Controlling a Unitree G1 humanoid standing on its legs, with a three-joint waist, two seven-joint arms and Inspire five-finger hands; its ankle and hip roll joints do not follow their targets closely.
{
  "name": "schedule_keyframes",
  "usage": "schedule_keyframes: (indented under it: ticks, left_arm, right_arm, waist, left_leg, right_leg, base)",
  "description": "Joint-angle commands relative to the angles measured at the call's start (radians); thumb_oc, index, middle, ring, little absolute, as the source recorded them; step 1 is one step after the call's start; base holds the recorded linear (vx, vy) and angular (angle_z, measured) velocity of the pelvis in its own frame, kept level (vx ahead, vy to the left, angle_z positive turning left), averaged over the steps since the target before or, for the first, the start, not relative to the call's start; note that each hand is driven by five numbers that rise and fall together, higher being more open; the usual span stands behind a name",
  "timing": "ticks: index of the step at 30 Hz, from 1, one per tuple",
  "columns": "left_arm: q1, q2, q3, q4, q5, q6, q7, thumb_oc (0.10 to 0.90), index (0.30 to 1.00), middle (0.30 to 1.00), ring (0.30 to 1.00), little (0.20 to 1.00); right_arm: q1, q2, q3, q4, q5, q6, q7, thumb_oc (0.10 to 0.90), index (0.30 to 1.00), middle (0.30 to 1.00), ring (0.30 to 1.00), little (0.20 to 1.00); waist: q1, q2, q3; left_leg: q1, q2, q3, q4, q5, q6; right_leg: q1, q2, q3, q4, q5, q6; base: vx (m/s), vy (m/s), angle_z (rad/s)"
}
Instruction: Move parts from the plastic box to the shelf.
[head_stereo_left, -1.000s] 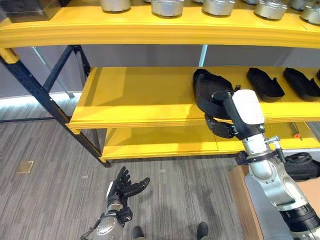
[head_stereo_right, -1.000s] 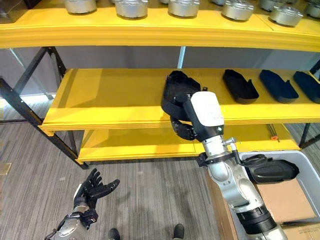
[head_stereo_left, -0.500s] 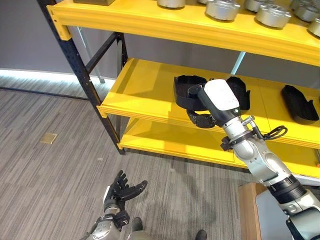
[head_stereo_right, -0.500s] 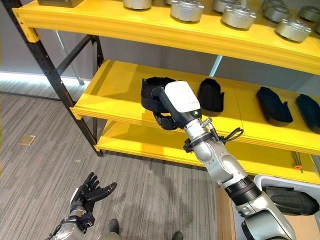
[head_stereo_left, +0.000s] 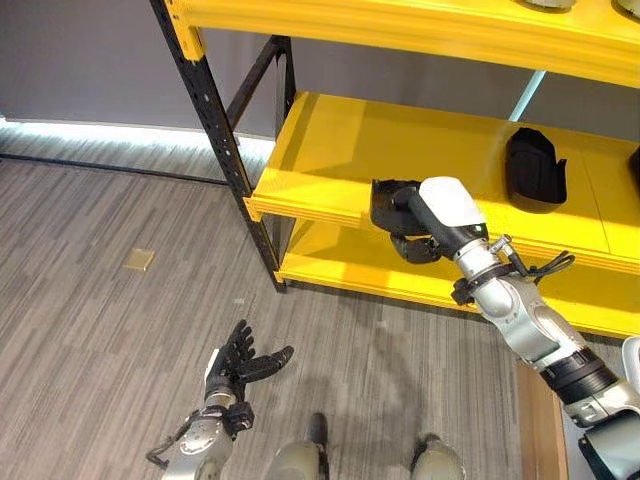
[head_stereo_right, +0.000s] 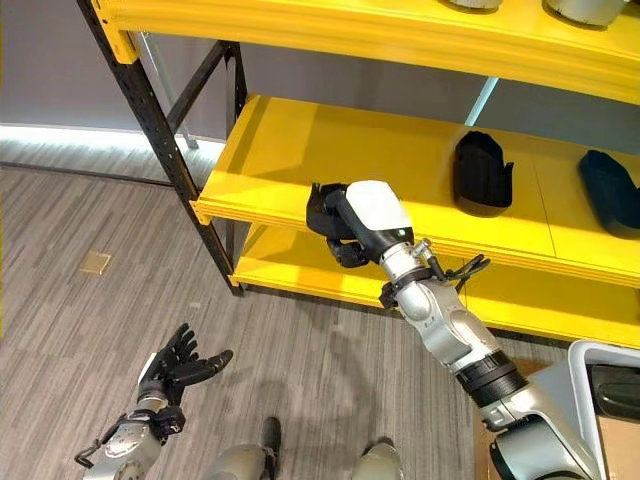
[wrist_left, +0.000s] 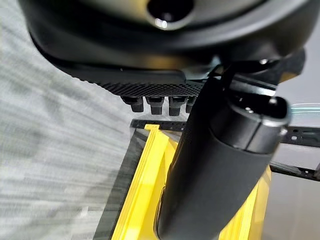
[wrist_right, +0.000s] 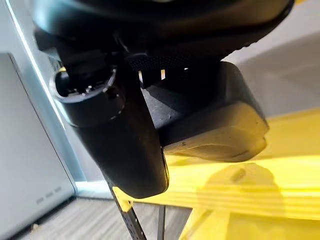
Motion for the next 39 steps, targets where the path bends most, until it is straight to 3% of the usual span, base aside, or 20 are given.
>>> schedule_keyframes:
  ticks: [1, 3, 5, 11, 14, 18, 23, 32, 39]
  left_arm:
    - [-0.010, 0.035, 0.022, -0.102, 0.020, -0.092, -0.023, 0.900, 1.000, 1.000, 1.000, 1.000]
    - [-0.015, 0.029, 0.028, -0.090, 0.018, -0.093, -0.015, 0.900, 1.000, 1.000, 1.000, 1.000]
    - [-0.002, 0.011, 0.038, -0.093, 0.007, -0.093, -0.011, 0.900, 1.000, 1.000, 1.000, 1.000]
    - [0.032, -0.001, 0.055, -0.107, -0.010, -0.088, -0.007, 0.900, 1.000, 1.000, 1.000, 1.000]
    - [0.047, -0.009, 0.064, -0.109, -0.027, -0.087, -0.008, 0.900, 1.000, 1.000, 1.000, 1.000]
    - [0.058, -0.014, 0.067, -0.107, -0.043, -0.087, -0.003, 0.900, 1.000, 1.000, 1.000, 1.000]
    - [0.063, -0.019, 0.062, -0.110, -0.049, -0.089, 0.000, 0.900, 1.000, 1.000, 1.000, 1.000]
    - [0.063, -0.016, 0.059, -0.129, -0.037, -0.093, 0.003, 0.900, 1.000, 1.000, 1.000, 1.000]
    - [0.057, -0.005, 0.059, -0.135, -0.040, -0.103, -0.004, 0.900, 1.000, 1.000, 1.000, 1.000]
  right_arm:
    - [-0.205, -0.008, -0.088, -0.069, 0.008, -0.032, -0.085, 0.400, 0.300, 0.300, 0.300, 0.300]
    - [-0.186, -0.009, -0.101, -0.090, -0.009, -0.034, -0.081, 0.400, 0.300, 0.300, 0.300, 0.300]
    - [-0.156, 0.002, -0.116, -0.101, -0.011, -0.041, -0.075, 0.400, 0.300, 0.300, 0.300, 0.300]
    - [-0.161, 0.006, -0.112, -0.120, 0.010, -0.053, -0.073, 0.400, 0.300, 0.300, 0.300, 0.300]
    - [-0.195, -0.011, -0.093, -0.123, 0.013, -0.056, -0.080, 0.400, 0.300, 0.300, 0.300, 0.300]
    - [-0.233, -0.030, -0.079, -0.113, 0.019, -0.052, -0.092, 0.400, 0.300, 0.300, 0.300, 0.300]
    - [-0.265, -0.043, -0.059, -0.107, 0.010, -0.048, -0.105, 0.400, 0.300, 0.300, 0.300, 0.300]
    - [-0.359, -0.032, -0.004, -0.106, 0.010, -0.058, -0.105, 0.400, 0.300, 0.300, 0.300, 0.300]
    - [-0.524, -0.043, 0.097, -0.064, 0.093, -0.076, -0.092, 0.400, 0.300, 0.300, 0.300, 0.300]
  waist:
    - [0.000, -0.033, -0.031]
    - [-0.003, -0.056, -0.036]
    - [-0.010, -0.063, -0.060]
    - [-0.020, -0.036, -0.080]
    - [-0.020, -0.023, -0.095]
    - [-0.018, -0.008, -0.108]
    - [-0.013, 0.004, -0.115]
    - [-0.017, 0.006, -0.126]
    - [-0.013, 0.004, -0.137]
  left_leg:
    - [0.061, 0.070, -0.046, 0.097, -0.159, -0.082]
    - [0.063, 0.089, -0.060, 0.134, -0.186, -0.107]
    - [0.082, 0.125, -0.070, 0.125, -0.181, -0.130]
    - [0.126, 0.213, -0.087, 0.046, -0.129, -0.171]
    - [0.134, 0.280, -0.094, -0.013, -0.066, -0.192]
    - [0.130, 0.319, -0.100, -0.050, -0.005, -0.203]
    - [0.124, 0.340, -0.105, -0.058, 0.035, -0.208]
    - [0.147, 0.337, -0.097, -0.046, 0.036, -0.204]
    - [0.143, 0.365, -0.098, 0.006, 0.142, -0.222]
  right_leg:
    - [0.063, -0.061, 0.040, -0.096, 0.133, 0.049]
    - [0.072, -0.064, 0.096, -0.120, 0.138, 0.060]
    - [0.087, -0.036, 0.093, -0.097, 0.108, 0.062]
    - [0.081, 0.028, 0.046, -0.003, 0.006, 0.033]
    - [0.055, 0.075, 0.016, 0.060, -0.058, 0.010]
    - [0.025, 0.109, -0.004, 0.116, -0.103, -0.010]
    - [-0.001, 0.132, -0.014, 0.166, -0.134, -0.029]
    - [-0.027, 0.152, 0.018, 0.213, -0.156, -0.044]
    - [-0.004, 0.201, 0.021, 0.206, -0.195, -0.090]
  base:
    - [0.12, -0.176, 0.35]
    - [0.18, -0.351, 0.48]
    - [0.19, -0.403, 0.41]
    - [0.09, -0.244, 0.10]
    - [0.07, -0.307, 0.12]
    - [0.05, -0.247, 0.17]
    - [0.04, -0.160, 0.08]
    - [0.03, -0.063, -0.01]
    - [0.00, -0.111, -0.05]
